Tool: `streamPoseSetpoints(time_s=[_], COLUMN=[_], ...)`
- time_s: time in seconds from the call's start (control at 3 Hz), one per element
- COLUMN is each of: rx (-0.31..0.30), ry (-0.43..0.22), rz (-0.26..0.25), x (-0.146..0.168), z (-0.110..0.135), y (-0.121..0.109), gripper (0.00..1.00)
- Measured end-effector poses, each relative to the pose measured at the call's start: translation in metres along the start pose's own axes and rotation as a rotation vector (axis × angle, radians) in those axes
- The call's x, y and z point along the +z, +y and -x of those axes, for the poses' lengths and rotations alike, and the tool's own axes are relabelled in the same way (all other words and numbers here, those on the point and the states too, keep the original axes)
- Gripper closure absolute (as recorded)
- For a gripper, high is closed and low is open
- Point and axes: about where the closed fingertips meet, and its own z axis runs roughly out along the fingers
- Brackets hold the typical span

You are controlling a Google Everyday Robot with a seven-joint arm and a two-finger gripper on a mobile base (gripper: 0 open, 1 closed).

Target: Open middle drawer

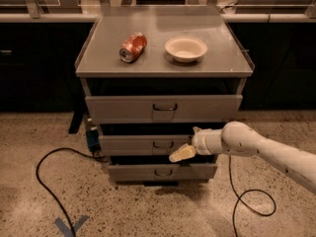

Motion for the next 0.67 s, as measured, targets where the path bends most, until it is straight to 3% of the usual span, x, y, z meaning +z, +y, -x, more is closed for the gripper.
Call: streamPoseSetpoints(time_s=[0.67], rx=[0.004], ry=[0.113], rz=[0.075], x=[0.036], z=[-0.016], y=[-0.006], gripper=[0.00])
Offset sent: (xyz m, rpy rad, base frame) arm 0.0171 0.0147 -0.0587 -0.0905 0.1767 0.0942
